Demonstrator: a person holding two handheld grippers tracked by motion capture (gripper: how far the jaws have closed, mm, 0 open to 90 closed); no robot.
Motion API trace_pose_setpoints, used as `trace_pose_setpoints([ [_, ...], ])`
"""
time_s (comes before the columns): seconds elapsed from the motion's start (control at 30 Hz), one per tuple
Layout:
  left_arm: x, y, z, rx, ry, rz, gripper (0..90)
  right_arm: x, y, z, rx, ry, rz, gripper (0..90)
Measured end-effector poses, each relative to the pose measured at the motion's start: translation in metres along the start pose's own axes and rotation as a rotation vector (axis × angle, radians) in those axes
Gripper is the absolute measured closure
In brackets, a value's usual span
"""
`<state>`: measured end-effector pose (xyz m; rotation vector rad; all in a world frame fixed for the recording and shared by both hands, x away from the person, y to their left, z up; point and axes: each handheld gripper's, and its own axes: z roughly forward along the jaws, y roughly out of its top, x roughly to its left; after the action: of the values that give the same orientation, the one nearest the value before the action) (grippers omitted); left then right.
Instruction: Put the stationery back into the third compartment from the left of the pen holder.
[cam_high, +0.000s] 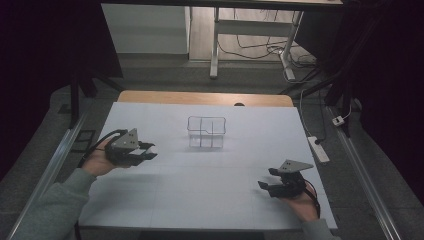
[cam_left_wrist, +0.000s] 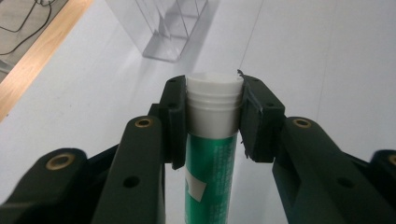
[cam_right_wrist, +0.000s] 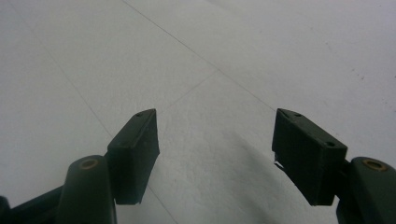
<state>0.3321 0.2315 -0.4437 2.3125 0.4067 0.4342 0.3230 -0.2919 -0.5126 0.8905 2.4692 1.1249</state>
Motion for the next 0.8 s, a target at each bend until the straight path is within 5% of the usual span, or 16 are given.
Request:
trace_pose_setpoints([
  [0.37,0.003,0.009,0.005,-0.066,0.053,-0.112,64.1,0.000,0.000,0.000,0.001,0.000,0.002,30.9],
  [0.8,0.004,0.021,0.013,-0.177,0.046,-0.187,64.1,-0.001,0.000,-0.001,-0.003,-0.007,0.007,30.9],
])
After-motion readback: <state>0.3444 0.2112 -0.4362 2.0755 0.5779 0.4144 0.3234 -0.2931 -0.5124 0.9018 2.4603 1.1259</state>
